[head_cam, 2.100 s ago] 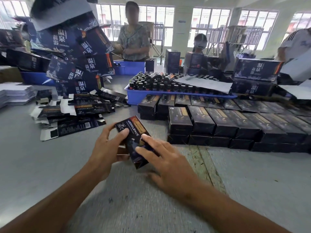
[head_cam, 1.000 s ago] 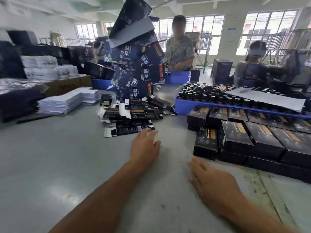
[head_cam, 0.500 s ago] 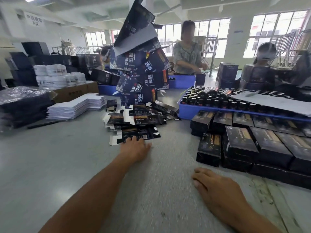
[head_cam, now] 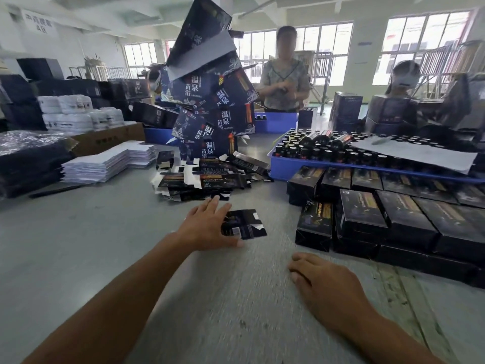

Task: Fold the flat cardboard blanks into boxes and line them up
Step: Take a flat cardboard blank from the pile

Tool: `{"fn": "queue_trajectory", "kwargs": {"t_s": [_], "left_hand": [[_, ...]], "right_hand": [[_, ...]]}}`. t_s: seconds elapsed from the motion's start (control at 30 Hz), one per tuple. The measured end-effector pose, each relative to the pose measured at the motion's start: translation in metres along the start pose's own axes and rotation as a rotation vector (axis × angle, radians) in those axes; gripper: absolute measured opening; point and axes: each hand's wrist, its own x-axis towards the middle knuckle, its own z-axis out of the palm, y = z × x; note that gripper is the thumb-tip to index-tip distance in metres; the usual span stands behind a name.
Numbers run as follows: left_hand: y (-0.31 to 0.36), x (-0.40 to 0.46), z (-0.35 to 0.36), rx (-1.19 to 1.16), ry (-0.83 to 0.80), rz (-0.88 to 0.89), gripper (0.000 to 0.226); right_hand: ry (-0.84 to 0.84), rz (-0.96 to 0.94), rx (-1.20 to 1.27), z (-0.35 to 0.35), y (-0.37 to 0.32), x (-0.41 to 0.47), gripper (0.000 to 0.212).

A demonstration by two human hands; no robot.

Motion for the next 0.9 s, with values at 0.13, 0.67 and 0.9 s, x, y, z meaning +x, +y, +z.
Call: {"fn": "queue_trajectory", "kwargs": {"t_s": [0.13,0.67,0.9], "left_hand": [[0.0,0.011,-0.006,-0.099,-0.124,-0.022,0.124],[0.041,-0.043,0.004,-0.056,0.707,0.368,0.095],[0.068,-0.059,0.015,-0.015,0.725,0.507,0.086]], "right_hand": [[0.016,0.001,0.003,-0.001,0.0,0.0,0.033],[0.319,0.135,0.691,-0.008,-0.004,-0.006,0.008],[0.429,0.095,0.801,-0.011,-0.008,-0.009,0.011]]}}
